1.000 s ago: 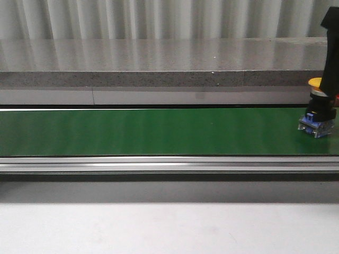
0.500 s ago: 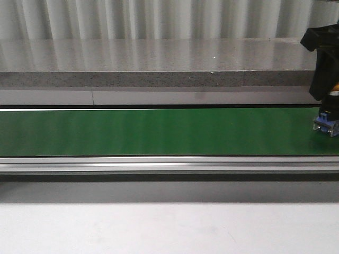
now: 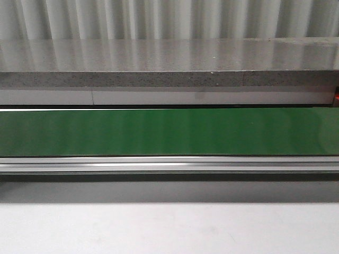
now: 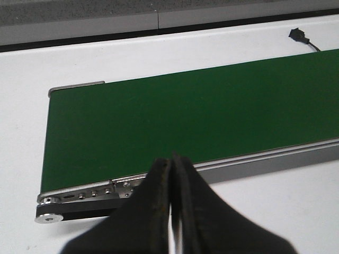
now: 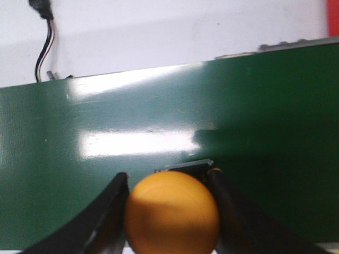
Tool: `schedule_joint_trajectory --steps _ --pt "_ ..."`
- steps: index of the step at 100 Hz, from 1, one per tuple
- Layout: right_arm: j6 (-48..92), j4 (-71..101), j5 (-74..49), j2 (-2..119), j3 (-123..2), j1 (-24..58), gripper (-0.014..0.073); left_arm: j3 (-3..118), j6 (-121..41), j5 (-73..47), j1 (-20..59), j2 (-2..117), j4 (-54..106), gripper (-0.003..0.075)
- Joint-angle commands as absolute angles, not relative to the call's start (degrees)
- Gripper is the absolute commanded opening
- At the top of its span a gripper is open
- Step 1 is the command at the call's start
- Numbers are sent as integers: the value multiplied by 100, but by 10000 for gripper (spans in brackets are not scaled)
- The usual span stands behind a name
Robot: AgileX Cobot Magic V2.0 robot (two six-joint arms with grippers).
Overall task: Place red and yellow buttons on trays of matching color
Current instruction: 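Carry the yellow button into the yellow tray and open the right gripper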
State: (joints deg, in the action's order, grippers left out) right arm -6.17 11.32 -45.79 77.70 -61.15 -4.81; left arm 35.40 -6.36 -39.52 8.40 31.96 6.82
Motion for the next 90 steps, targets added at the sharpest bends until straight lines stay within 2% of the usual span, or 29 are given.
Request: schedule_joint_trajectory --steps 1,25,58,90 --pt "-773 1112 -4430 7319 -6176 -774 142 3693 -648 -3566 877 3208 729 -20" --pt "-777 1027 -4442 6707 -6064 -1926 142 3693 -648 -3566 877 3208 729 -20" --pt "-832 948 -4426 6682 -6040 -3884 142 3693 -648 -3566 877 3208 729 -20" --pt "-920 948 -3736 7086 -5589 -4487 142 3693 -648 -3566 877 3208 729 -20"
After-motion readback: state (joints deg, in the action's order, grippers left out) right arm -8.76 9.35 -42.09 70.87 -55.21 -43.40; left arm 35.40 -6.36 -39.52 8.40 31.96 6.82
